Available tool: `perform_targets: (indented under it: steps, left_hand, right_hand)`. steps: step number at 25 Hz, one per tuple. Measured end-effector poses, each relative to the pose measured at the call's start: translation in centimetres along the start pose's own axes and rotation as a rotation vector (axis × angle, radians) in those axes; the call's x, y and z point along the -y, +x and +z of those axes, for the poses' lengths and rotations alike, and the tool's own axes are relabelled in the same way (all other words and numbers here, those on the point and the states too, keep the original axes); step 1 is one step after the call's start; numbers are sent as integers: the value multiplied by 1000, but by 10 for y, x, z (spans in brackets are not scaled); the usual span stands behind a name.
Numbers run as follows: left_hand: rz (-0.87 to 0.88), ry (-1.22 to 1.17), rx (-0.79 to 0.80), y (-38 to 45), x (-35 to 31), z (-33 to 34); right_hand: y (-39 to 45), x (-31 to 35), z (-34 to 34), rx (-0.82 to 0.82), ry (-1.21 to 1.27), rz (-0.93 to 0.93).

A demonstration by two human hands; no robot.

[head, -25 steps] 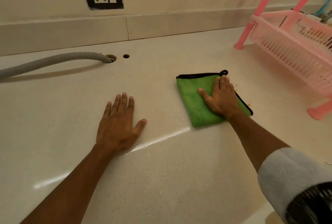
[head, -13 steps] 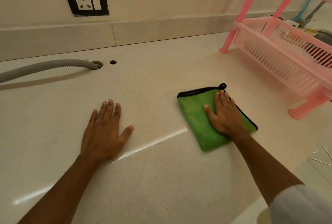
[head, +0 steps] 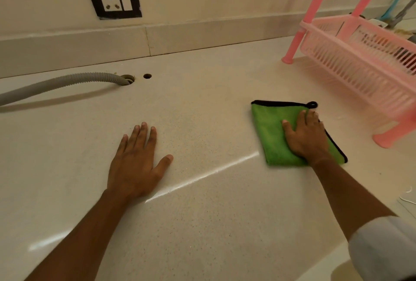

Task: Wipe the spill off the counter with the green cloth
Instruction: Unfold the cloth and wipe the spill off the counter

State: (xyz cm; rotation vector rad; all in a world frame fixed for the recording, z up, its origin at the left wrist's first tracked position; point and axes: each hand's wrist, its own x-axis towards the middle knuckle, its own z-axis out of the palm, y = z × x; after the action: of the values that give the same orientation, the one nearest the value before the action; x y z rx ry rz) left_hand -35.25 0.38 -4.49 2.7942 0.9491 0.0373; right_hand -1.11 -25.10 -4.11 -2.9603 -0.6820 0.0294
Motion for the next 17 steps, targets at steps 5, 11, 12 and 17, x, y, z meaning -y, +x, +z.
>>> perform_targets:
  steps: [5, 11, 12, 17]
  left_hand:
    - [-8, 27, -8, 1, -3, 3]
    - [12, 1, 1, 3, 2, 1]
    - [18, 6, 4, 3, 2, 0]
    - [8, 13, 0, 0, 2, 1]
  right_hand:
    - [43, 28, 2, 43, -26, 46]
    - [-5, 65, 3, 74, 3, -401]
    - [-18, 56, 3, 84, 10, -426]
    - [-11, 8, 2, -28, -13, -81]
